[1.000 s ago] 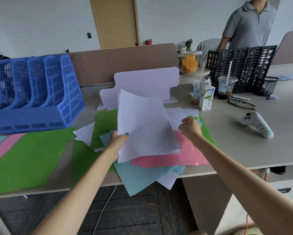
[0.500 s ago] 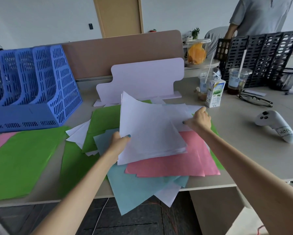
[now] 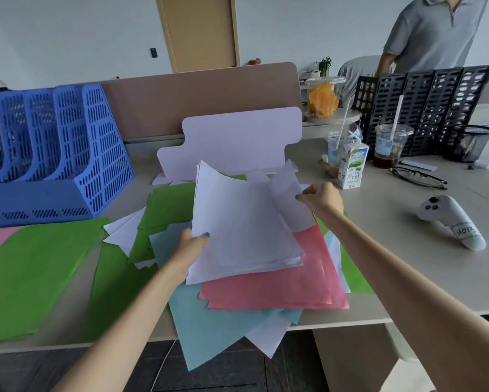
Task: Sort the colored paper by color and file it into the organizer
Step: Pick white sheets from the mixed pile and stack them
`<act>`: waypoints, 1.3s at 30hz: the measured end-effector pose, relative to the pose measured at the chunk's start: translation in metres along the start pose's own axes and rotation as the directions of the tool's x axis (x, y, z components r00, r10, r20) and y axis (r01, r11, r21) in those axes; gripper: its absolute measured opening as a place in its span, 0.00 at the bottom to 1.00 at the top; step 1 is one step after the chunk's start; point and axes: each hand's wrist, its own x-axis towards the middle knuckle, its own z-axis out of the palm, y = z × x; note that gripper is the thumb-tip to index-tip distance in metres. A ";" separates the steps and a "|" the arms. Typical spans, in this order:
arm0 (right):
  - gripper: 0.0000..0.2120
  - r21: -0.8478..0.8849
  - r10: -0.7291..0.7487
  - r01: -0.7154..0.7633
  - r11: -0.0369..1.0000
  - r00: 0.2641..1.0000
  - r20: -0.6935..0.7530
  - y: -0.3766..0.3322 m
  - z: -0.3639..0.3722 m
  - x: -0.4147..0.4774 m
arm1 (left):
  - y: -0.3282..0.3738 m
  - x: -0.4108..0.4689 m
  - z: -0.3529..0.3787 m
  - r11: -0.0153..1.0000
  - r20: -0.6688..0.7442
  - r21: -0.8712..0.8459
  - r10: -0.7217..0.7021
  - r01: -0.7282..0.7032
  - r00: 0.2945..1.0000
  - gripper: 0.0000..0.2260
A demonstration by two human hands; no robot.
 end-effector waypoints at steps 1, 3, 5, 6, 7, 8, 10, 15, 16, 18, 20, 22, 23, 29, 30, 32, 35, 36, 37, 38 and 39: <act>0.12 -0.018 -0.026 0.026 0.999 1.000 -0.016 0.001 0.002 0.002 | -0.001 0.000 0.000 1.000 -0.004 -0.014 -0.008 0.008 1.000 0.12; 0.16 0.029 -0.029 0.030 0.999 0.999 -0.045 0.007 0.008 0.003 | -0.001 -0.002 -0.001 0.999 -0.024 -0.037 -0.019 0.018 1.000 0.12; 0.14 0.137 0.044 -0.033 0.990 0.996 -0.077 0.011 0.010 -0.002 | 0.002 -0.004 -0.002 0.998 -0.034 -0.065 -0.021 0.019 0.999 0.13; 0.15 0.181 0.078 -0.061 0.982 0.993 -0.088 0.013 0.010 -0.005 | 0.005 -0.006 -0.004 0.997 -0.041 -0.078 -0.022 0.018 0.999 0.13; 0.16 0.206 0.097 -0.074 0.976 0.990 -0.105 0.015 0.010 -0.008 | 0.006 -0.006 -0.006 0.995 -0.049 -0.096 -0.023 0.018 0.999 0.12; 0.20 0.211 0.104 -0.077 0.974 0.987 -0.122 0.017 0.009 -0.011 | 0.008 -0.008 -0.008 0.993 -0.054 -0.113 -0.019 0.013 0.998 0.11; 0.24 0.188 0.093 -0.067 0.980 0.987 -0.134 0.018 0.006 -0.020 | 0.010 -0.011 -0.012 0.992 -0.068 -0.129 -0.015 0.006 0.998 0.11; 0.17 -0.234 -0.129 0.089 0.968 0.978 -0.162 0.012 -0.007 -0.045 | 0.010 -0.022 -0.015 0.986 -0.067 -0.163 -0.040 0.029 0.997 0.09; 0.16 -0.324 -0.170 0.110 0.940 0.972 -0.161 0.009 -0.010 -0.051 | 0.010 -0.025 -0.014 0.984 -0.063 -0.177 -0.045 0.033 0.997 0.07; 0.16 -0.356 -0.184 0.109 0.928 0.966 -0.182 0.004 -0.015 -0.060 | 0.010 -0.028 -0.013 0.980 -0.060 -0.192 -0.056 0.044 0.997 0.06; 0.17 -0.205 -0.115 0.074 0.976 0.974 -0.197 0.003 -0.016 -0.071 | 0.009 -0.030 -0.013 0.977 -0.064 -0.205 -0.080 0.065 0.995 0.08; 0.16 0.158 0.009 0.005 0.988 0.996 -0.093 0.001 -0.016 -0.083 | 0.008 -0.031 -0.013 0.967 -0.076 -0.233 -0.121 0.101 0.990 0.09; 0.14 0.386 0.078 -0.079 0.919 0.997 0.017 -0.001 -0.016 -0.090 | 0.007 -0.031 -0.013 0.960 -0.078 -0.251 -0.146 0.122 0.986 0.09; 0.10 0.699 0.136 -0.427 0.573 0.891 0.433 0.000 -0.012 -0.126 | 0.005 -0.047 -0.008 0.868 0.030 -0.441 -0.240 0.228 0.970 0.08; 0.10 0.704 0.120 -0.453 0.547 0.875 0.469 0.002 -0.010 -0.132 | 0.005 -0.052 -0.007 0.869 0.048 -0.435 -0.239 0.236 0.970 0.09; 0.11 0.703 0.072 -0.497 0.508 0.838 0.541 0.007 -0.006 -0.143 | 0.003 -0.059 -0.007 0.897 0.037 -0.367 -0.250 0.245 0.968 0.08; 0.11 0.678 0.006 -0.512 0.528 0.800 0.599 0.010 -0.005 -0.155 | 0.001 -0.070 -0.010 0.912 0.089 -0.306 -0.257 0.272 0.962 0.10; 0.12 0.667 -0.012 -0.513 0.540 0.787 0.617 0.009 -0.007 -0.158 | 0.001 -0.072 -0.011 0.904 0.147 -0.314 -0.255 0.290 0.956 0.10; 0.12 0.654 -0.025 -0.517 0.552 0.774 0.633 0.008 -0.008 -0.161 | 0.002 -0.075 -0.012 0.889 0.188 -0.341 -0.253 0.305 0.949 0.10; 0.12 0.643 -0.035 -0.518 0.564 0.763 0.645 0.006 -0.009 -0.163 | 0.002 -0.076 -0.012 0.870 0.210 -0.380 -0.250 0.315 0.945 0.10; 0.13 0.633 -0.042 -0.513 0.579 0.757 0.652 0.005 -0.009 -0.165 | 0.004 -0.078 -0.011 0.853 0.220 -0.417 -0.242 0.315 0.945 0.09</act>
